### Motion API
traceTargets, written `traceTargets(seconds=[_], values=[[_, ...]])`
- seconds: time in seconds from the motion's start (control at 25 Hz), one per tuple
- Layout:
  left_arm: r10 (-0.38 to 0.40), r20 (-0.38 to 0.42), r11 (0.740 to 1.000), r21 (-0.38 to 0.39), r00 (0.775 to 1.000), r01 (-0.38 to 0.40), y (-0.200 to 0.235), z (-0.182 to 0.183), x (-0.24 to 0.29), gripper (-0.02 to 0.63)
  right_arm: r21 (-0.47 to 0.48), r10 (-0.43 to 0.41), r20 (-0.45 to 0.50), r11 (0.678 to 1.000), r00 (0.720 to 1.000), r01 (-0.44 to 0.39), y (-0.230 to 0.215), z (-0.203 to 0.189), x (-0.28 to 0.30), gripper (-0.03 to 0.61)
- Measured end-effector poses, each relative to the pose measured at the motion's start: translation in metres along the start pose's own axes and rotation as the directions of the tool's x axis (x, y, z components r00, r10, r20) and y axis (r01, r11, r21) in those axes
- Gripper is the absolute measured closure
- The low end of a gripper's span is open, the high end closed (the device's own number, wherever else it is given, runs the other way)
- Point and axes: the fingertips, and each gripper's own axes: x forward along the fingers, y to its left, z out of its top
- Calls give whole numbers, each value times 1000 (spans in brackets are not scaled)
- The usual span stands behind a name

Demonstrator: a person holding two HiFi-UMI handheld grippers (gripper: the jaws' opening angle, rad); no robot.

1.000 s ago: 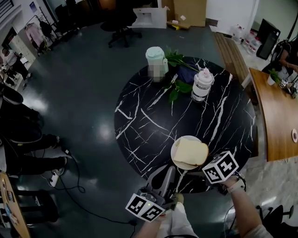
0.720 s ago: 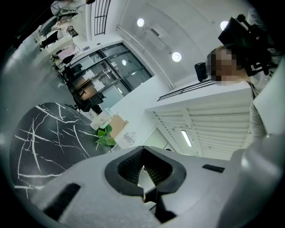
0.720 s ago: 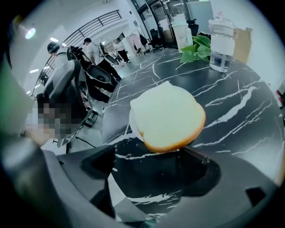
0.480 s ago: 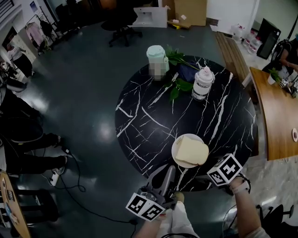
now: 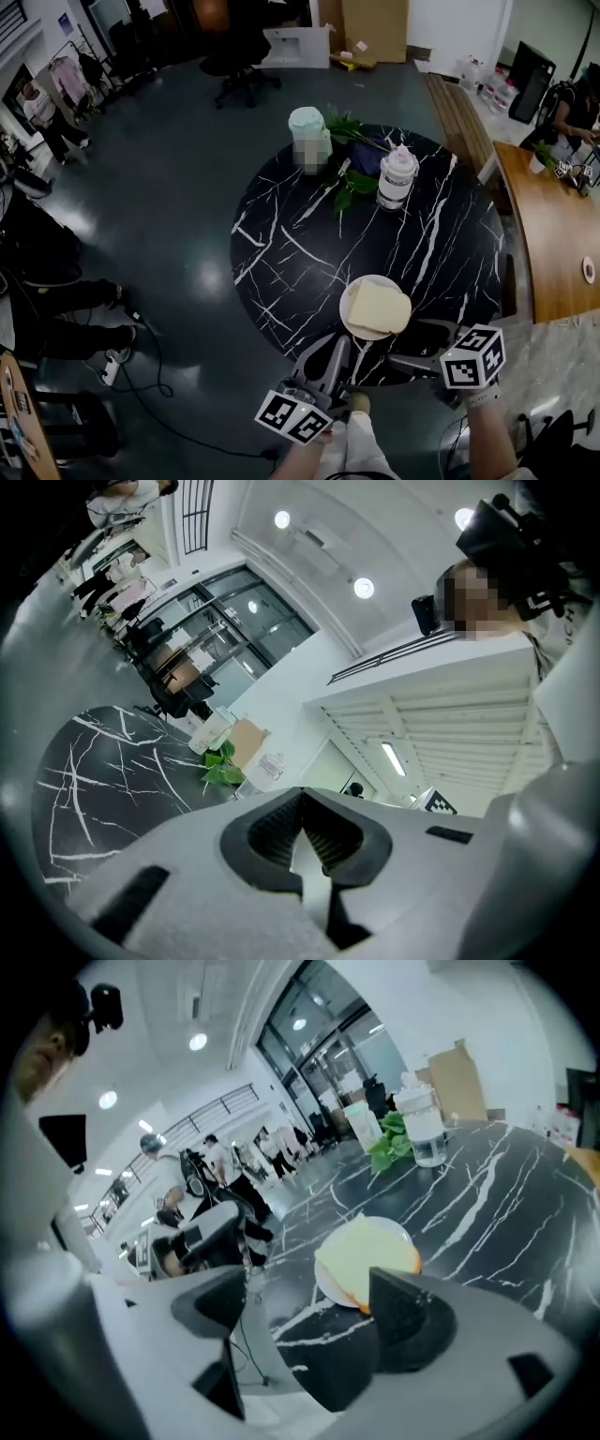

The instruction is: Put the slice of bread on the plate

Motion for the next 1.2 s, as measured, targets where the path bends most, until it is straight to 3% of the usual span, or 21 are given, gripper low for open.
traceTargets(seconds=[0.16,0.28,0.6,0.76,1.2], values=[[-13,-10,1000,21,1000,13,-9,2,5,609,-7,24,146,1000,989,-23,23,16,-9,196],[-25,-20,999,35,999,26,-19,5,7,609,15,3,200,1000,980,-6,38,19,-15,400],[-58,-51,996,66,997,61,-49,10,2,609,114,2,359,992,933,-46,73,33,-39,547],[-76,-64,993,83,995,81,-62,12,0,609,118,3,416,991,909,-57,87,43,-50,568],[-103,-69,988,106,992,110,-86,23,-7,609,91,20,482,993,876,-73,114,57,-72,569]])
